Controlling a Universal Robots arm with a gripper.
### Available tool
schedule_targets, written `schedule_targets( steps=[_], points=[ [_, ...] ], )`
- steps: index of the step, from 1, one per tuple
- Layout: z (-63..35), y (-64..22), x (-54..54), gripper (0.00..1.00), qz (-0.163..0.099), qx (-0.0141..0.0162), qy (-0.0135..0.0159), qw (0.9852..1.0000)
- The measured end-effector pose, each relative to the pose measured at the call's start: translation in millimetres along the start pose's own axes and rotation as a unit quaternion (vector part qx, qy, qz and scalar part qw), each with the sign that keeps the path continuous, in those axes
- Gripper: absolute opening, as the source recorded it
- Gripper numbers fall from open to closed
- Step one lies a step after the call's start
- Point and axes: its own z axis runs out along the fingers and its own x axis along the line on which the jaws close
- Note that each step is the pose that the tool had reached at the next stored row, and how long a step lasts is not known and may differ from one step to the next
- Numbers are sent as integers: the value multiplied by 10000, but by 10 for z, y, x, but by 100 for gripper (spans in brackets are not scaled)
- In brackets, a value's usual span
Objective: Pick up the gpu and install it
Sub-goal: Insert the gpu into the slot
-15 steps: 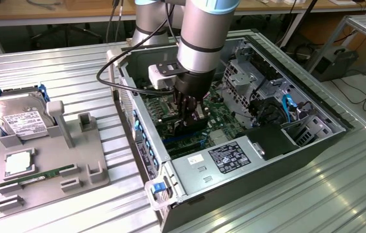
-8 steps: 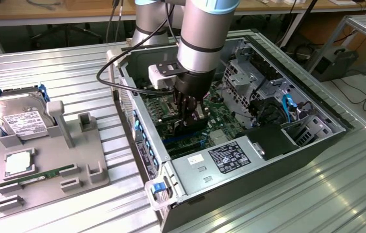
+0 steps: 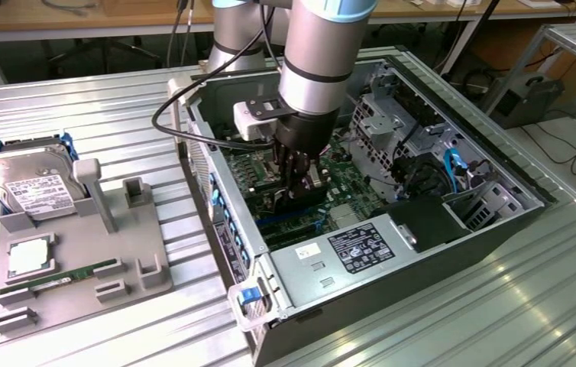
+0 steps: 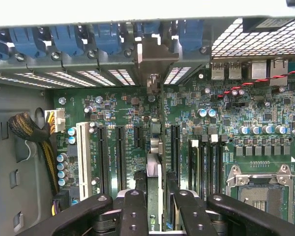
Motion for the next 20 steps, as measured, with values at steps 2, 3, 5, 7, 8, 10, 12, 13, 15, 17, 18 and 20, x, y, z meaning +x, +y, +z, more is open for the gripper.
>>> schedule_targets(
  steps=[2, 3, 5, 7, 8, 10, 12, 13, 15, 17, 18, 20],
  points=[
    [-9, 0, -1, 26, 0, 1, -2, 10000],
    [-17, -1, -1, 26, 0, 3, -6, 10000],
    [-59, -5, 2, 26, 0, 1, 1, 10000],
    [-99, -9, 2, 26, 0, 1, 2, 10000],
    [-99, -9, 2, 26, 0, 0, 1, 10000],
    [-94, -10, 2, 26, 0, 0, 2, 10000],
    [-84, -10, 2, 26, 0, -4, 2, 10000],
    [-78, -10, 2, 26, 0, -7, 2, 10000],
    [-58, -10, 1, 26, 0, -24, 2, 10000],
    [-38, -10, 1, 26, 0, -35, 3, 10000],
    [-30, -10, 0, 26, 0, -39, 5, 10000],
    [-23, -11, -5, 26, -1, -40, 6, 10000]
  ],
)
